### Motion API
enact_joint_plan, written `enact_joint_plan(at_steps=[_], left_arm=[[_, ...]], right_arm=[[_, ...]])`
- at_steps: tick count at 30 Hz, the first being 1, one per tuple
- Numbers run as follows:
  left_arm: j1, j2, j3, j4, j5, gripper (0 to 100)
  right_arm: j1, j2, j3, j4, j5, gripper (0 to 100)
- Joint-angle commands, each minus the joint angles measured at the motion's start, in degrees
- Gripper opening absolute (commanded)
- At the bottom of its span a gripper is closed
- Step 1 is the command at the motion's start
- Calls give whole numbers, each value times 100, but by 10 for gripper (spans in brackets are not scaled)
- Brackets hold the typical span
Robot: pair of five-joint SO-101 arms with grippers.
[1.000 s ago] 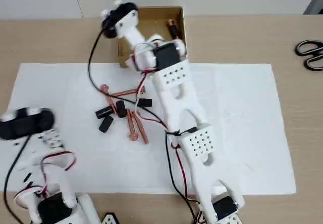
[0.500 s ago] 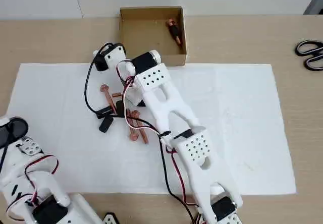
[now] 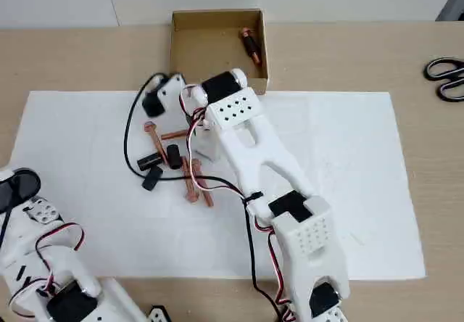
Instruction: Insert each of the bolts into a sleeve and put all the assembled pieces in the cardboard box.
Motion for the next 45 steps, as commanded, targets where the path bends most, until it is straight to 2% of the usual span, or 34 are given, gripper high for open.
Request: enact_joint_plan(at_steps=[1,8,16,28,45], left_arm=[[-18,-9,-13,-123,-53,7],[-18,-9,-4,-114,-53,7],[-26,-9,312,-123,-53,7],[-26,-9,391,-141,-53,7],[-26,-9,391,-132,-53,7]], right_arm=[[-75,-426,141,13,325,137],[-75,-426,141,-127,870,137],[-75,-409,167,-769,1196,138],[-84,435,141,-1402,1196,137],[-101,1305,141,-1393,1099,136]])
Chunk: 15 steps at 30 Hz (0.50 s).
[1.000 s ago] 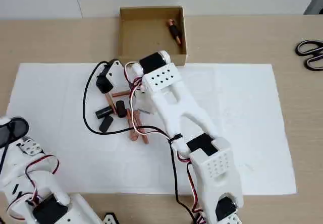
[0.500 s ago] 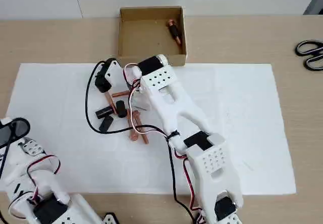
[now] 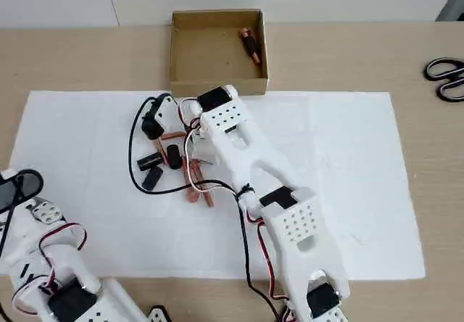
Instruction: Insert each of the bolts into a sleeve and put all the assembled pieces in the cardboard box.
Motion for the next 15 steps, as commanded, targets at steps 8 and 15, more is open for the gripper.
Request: enact_joint_plan(at_steps=[8,15], left_arm=[[-26,-9,-22,-141,-53,7],[-18,-18,-66,-158,-53,7]], right_arm=[[-145,101,18,-303,-651,6],[-119,-119,-123,321,-624,13]])
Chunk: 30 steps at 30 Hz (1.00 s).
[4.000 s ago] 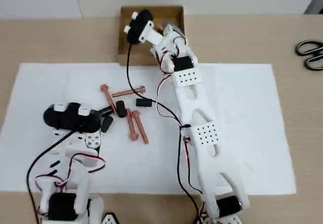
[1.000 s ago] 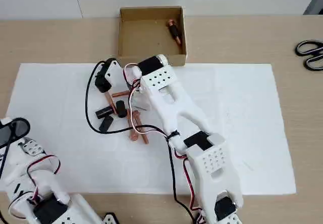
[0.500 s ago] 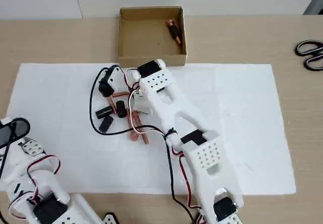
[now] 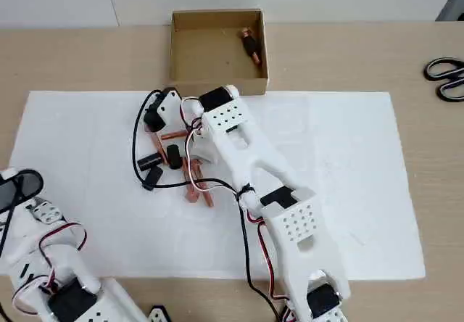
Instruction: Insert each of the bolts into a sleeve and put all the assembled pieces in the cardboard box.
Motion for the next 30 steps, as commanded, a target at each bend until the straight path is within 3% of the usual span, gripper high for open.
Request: enact_joint_plan(at_steps=[1,8,14,18,23,30], left_arm=[[-18,-18,-110,-149,-53,7],[264,9,-734,53,-53,8],[1802,35,-1349,1029,-53,8],[2602,53,-1385,1125,-44,8],[2646,870,-1763,1064,-35,8],[2673,3253,-3600,1073,316,8]], right_arm=[[-127,-303,-141,497,-79,13],[-84,-1429,-448,1121,-88,4],[13,-2185,-422,1464,-686,4],[171,-2730,-220,1516,-1187,4],[356,-3530,905,1525,-1213,4],[690,-5341,2585,1490,-1284,4]])
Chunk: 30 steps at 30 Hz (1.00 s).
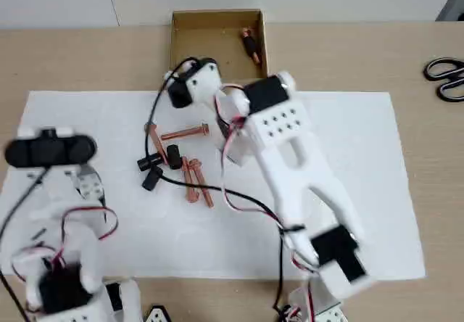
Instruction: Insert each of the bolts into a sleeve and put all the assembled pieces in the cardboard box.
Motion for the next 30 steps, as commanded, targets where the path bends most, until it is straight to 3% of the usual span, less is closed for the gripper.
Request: enact_joint_plan(at_steps=[1,9,18,22,30], left_arm=[[44,1389,-1095,0,422,8],[448,4281,-2826,475,1767,8],[1653,5802,-4136,1152,2629,9],[1653,6171,-4532,1143,3332,8],[1670,7903,-6035,2462,3367,10]], right_arm=[[251,-1279,615,13,-202,4],[1209,-3679,1749,-602,-1125,4],[1569,-6088,5257,-2563,-2057,4],[1587,-7002,7112,-3679,-1864,4],[1701,-9191,9407,-5490,-1873,4]])
